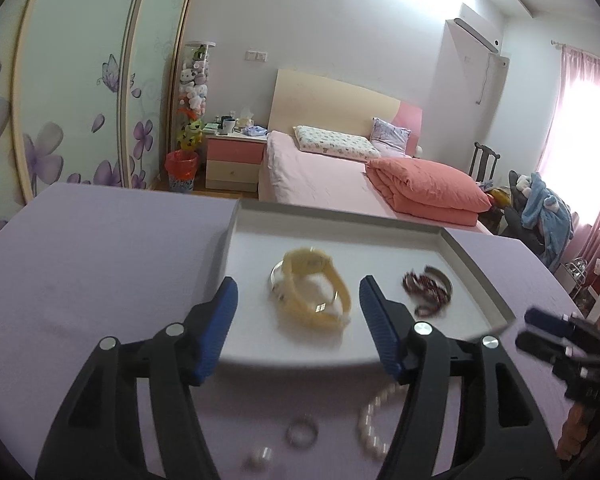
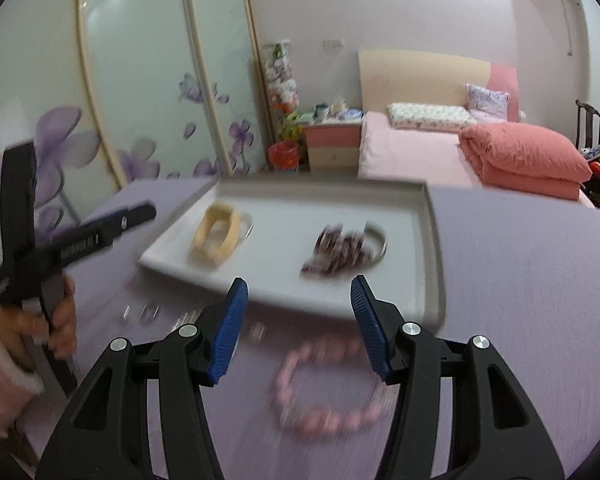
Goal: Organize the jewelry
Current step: 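Withdraw both grippers and move the right gripper to the pearl earrings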
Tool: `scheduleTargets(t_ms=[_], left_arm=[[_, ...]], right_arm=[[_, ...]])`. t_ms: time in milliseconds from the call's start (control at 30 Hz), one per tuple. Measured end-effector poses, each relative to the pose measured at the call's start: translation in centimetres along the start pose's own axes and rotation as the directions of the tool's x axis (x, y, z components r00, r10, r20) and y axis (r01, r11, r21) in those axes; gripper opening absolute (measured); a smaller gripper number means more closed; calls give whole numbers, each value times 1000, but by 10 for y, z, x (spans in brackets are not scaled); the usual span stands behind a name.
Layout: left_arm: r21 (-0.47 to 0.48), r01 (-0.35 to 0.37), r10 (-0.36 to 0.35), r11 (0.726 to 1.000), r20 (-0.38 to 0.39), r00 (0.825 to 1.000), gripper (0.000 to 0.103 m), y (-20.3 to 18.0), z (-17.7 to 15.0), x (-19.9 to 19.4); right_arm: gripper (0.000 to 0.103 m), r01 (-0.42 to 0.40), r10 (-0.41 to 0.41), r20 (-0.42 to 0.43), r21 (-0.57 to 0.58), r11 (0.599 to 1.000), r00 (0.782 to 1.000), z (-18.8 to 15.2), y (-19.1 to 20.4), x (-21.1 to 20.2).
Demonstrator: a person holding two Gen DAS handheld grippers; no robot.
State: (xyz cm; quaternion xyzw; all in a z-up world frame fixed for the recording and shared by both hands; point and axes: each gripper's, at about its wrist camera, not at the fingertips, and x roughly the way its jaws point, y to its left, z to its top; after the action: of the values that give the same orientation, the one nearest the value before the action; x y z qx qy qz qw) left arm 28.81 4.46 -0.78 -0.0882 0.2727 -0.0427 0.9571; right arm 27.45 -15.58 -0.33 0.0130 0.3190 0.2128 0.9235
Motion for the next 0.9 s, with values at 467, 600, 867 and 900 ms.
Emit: scheduleTargets(t_ms=[467, 600, 867, 900], left_arm=[[-47, -16, 15, 999, -20, 1000, 65, 22, -35, -45], [-55, -30, 29, 998, -24, 999, 65, 25, -39, -52], [-48, -41, 37, 998, -78, 996, 67, 25, -52, -51], [-44, -39, 35, 998, -91, 995, 68, 25, -53, -50]], right_arm=[[53, -67, 57, -236, -32, 997, 970, -84, 67, -17], [46, -29, 4, -253, -95, 995, 968, -84, 81, -8], [13, 4, -46, -248, -167, 986, 968, -88, 90, -9], [13, 9, -52, -244, -174, 985, 968, -89, 90, -9]])
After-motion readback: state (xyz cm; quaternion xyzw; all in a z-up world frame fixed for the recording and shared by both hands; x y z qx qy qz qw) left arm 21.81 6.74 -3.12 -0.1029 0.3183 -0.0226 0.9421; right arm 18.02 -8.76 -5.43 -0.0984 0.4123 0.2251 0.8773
